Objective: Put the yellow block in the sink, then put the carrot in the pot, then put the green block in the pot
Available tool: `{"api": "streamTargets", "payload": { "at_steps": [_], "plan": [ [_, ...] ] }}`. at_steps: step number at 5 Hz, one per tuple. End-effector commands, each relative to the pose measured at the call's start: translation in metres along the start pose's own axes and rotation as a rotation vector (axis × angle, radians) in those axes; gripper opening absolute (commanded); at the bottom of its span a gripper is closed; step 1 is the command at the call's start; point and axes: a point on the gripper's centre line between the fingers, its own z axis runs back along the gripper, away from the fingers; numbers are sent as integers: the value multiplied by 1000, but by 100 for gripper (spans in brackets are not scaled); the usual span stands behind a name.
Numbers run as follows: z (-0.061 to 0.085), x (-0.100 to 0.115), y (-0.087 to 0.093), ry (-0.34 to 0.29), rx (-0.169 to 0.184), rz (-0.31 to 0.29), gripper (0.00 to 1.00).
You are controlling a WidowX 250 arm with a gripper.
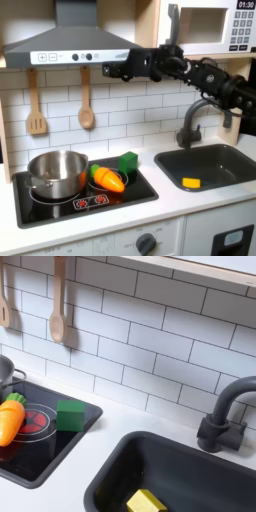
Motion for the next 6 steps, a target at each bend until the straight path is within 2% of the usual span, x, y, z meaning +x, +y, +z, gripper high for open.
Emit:
{"api": "streamTargets", "payload": {
  "at_steps": [1,2,3,6],
  "plan": [
    [-1,-51,-4,232,7,-90,100],
    [1,-60,-5,279,8,-114,100],
    [6,-80,-11,384,-2,-171,100],
    [6,-79,-11,380,-4,-165,100]
  ]
}}
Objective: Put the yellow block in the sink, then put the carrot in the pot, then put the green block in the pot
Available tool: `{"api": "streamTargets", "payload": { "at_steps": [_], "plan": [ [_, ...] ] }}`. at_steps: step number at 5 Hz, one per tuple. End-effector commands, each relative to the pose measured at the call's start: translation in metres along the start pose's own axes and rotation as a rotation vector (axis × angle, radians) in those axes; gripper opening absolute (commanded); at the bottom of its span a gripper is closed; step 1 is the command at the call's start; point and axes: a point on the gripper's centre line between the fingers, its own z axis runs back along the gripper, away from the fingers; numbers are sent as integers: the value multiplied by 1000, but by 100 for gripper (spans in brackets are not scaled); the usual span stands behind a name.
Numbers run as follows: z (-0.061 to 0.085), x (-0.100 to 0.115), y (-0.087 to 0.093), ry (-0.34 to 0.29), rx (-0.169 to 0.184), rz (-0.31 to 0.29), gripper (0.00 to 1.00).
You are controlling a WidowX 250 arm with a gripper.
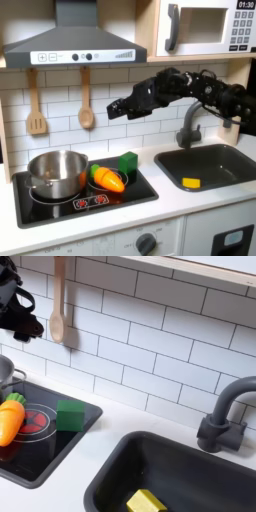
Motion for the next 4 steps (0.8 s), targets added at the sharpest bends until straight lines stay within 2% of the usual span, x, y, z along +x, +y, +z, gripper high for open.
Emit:
{"api": "streamTargets", "payload": {
  "at_steps": [1,2,3,4],
  "plan": [
    [-3,5,4,41,-131,225,100],
    [-8,8,10,83,-216,346,100],
    [-14,8,15,119,-233,406,100],
    [-20,5,9,166,-246,391,100]
  ]
}}
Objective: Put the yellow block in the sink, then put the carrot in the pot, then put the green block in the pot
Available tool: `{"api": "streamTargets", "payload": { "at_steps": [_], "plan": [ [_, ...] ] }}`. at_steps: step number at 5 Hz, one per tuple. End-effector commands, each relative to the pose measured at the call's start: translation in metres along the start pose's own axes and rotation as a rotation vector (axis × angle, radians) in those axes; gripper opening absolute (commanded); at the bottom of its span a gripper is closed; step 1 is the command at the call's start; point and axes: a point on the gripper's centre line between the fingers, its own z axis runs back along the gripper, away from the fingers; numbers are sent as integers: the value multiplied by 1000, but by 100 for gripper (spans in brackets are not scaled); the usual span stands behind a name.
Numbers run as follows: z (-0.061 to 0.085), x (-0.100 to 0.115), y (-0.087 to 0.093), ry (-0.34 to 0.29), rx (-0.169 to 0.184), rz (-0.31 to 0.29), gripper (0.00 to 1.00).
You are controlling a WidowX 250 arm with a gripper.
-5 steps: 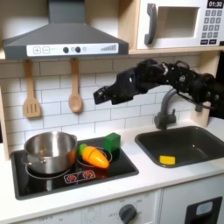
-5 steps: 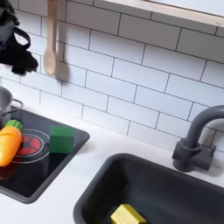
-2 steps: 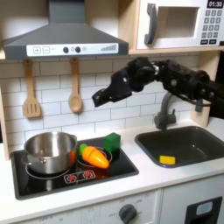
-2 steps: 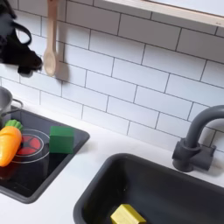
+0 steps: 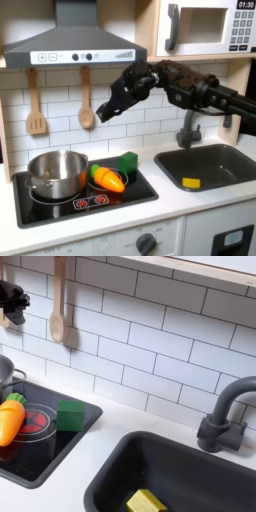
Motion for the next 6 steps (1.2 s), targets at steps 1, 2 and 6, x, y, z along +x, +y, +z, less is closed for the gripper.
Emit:
{"api": "streamTargets", "payload": {
  "at_steps": [1,2,6],
  "plan": [
    [-23,-16,-9,104,14,-55,100],
    [-33,-27,-17,169,27,-84,100],
    [-54,-47,6,266,101,-99,100]
  ]
}}
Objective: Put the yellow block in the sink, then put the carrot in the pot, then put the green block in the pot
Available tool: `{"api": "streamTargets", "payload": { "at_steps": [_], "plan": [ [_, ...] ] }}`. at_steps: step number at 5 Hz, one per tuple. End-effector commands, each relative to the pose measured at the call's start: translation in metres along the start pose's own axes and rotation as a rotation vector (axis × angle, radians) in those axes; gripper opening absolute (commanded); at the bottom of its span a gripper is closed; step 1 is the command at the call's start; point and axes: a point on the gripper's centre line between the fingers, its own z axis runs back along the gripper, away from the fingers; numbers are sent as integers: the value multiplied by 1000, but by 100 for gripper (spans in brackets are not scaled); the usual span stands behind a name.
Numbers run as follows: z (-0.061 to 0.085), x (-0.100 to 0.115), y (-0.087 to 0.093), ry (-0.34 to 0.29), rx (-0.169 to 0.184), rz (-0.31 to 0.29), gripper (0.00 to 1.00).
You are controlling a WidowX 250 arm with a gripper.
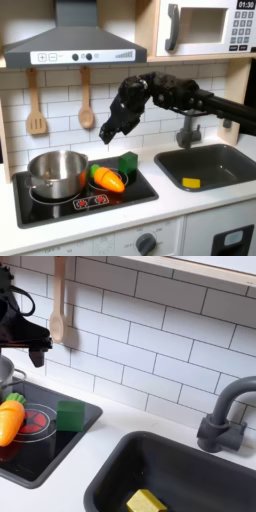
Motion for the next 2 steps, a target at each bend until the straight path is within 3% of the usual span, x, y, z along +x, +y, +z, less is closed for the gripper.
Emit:
{"api": "streamTargets", "payload": {
  "at_steps": [1,2],
  "plan": [
    [-9,-7,16,41,46,8,100],
    [-12,-13,24,64,61,12,100]
  ]
}}
